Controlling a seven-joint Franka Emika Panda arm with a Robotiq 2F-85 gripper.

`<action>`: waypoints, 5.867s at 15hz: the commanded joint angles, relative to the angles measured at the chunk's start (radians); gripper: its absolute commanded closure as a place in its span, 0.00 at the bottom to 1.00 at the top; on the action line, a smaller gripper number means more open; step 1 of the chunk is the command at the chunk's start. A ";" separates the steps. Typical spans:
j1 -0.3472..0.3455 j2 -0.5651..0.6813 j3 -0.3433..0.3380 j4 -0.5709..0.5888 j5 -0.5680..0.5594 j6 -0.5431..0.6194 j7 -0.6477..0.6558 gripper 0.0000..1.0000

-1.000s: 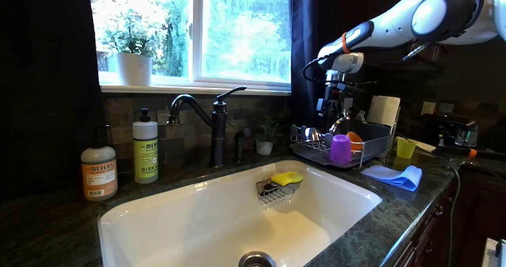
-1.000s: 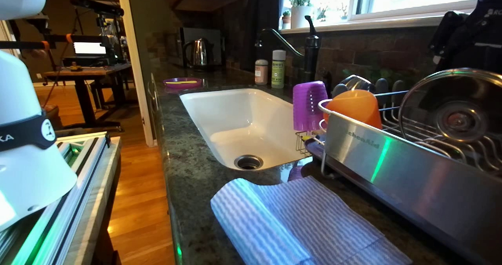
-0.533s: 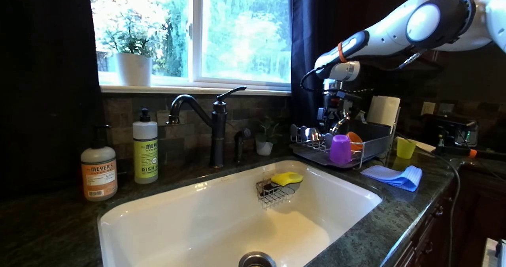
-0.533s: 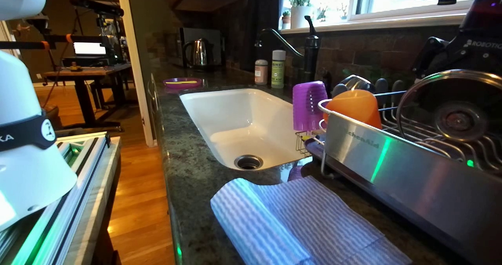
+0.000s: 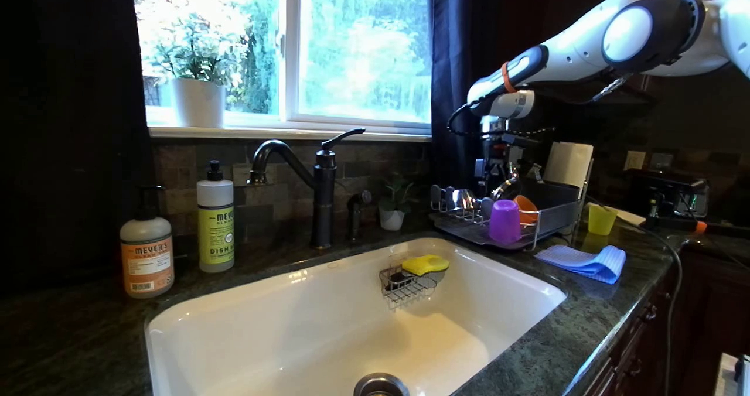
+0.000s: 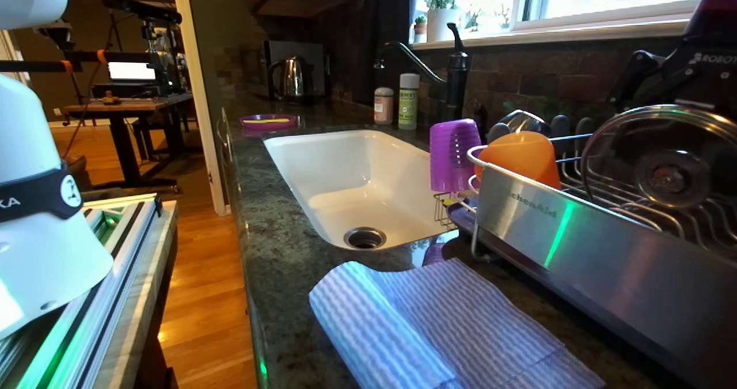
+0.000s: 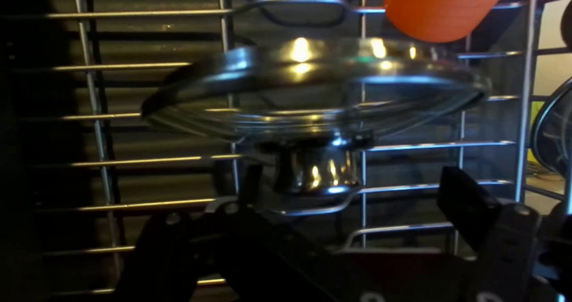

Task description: Remove the lid from the dish rack and place it on the plate on the counter top

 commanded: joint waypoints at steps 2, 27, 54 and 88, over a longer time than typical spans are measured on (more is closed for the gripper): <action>-0.001 -0.065 -0.016 -0.011 -0.005 0.105 0.019 0.00; 0.025 0.004 -0.026 -0.023 -0.121 -0.127 0.068 0.19; 0.008 -0.113 -0.017 -0.012 -0.084 -0.040 0.040 0.76; 0.125 -0.186 -0.028 -0.309 -0.177 0.357 0.174 0.00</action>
